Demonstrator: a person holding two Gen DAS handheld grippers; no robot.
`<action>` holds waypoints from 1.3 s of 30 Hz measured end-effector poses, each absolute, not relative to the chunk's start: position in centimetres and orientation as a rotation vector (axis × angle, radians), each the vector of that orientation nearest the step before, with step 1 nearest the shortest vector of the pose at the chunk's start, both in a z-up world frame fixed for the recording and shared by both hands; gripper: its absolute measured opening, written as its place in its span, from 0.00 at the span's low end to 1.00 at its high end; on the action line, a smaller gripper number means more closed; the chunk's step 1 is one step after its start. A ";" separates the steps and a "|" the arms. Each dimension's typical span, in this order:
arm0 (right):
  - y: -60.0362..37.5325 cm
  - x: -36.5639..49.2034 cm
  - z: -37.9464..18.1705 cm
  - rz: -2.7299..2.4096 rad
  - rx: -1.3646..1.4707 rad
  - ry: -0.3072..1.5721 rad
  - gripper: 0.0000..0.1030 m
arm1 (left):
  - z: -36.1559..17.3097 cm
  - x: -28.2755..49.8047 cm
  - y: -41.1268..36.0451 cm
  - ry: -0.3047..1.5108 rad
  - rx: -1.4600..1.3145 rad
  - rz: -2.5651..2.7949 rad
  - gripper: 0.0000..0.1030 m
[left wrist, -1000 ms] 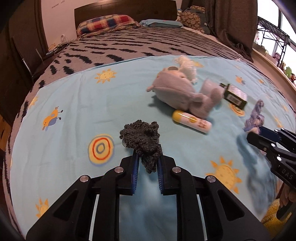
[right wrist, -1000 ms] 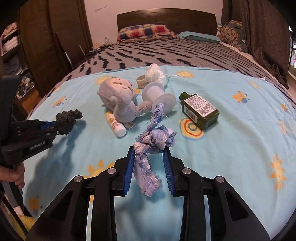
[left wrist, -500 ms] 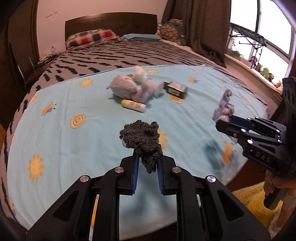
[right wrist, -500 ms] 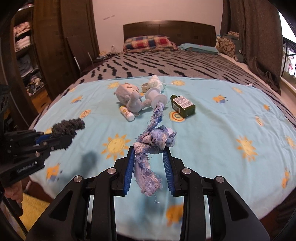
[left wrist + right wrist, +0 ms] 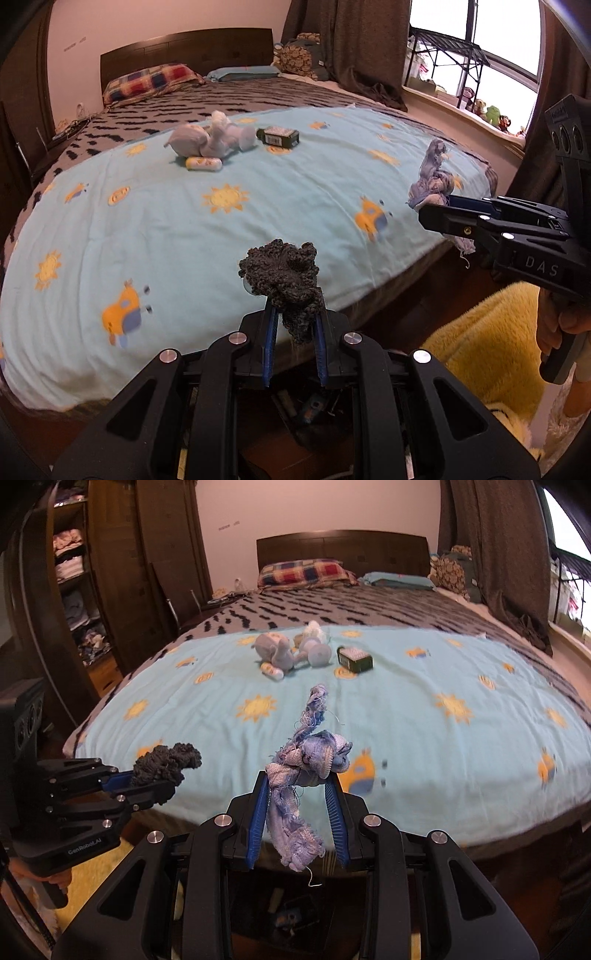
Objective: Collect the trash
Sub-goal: 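Carry the scrunchie and rag off the bed down over the bin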
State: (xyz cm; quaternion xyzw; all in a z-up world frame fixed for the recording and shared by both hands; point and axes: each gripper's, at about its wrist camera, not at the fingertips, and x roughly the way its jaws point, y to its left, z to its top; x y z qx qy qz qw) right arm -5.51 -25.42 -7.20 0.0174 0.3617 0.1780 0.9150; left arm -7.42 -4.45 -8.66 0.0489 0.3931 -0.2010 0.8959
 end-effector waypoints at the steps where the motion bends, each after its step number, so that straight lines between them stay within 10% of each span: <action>1: -25.5 -5.8 -7.7 0.363 0.031 0.756 0.31 | -9.0 -7.8 -4.5 0.825 0.100 -0.419 0.16; 39: -23.7 -6.2 -21.5 0.365 0.107 1.194 0.37 | -24.3 -8.0 -6.8 1.248 0.018 -0.497 0.26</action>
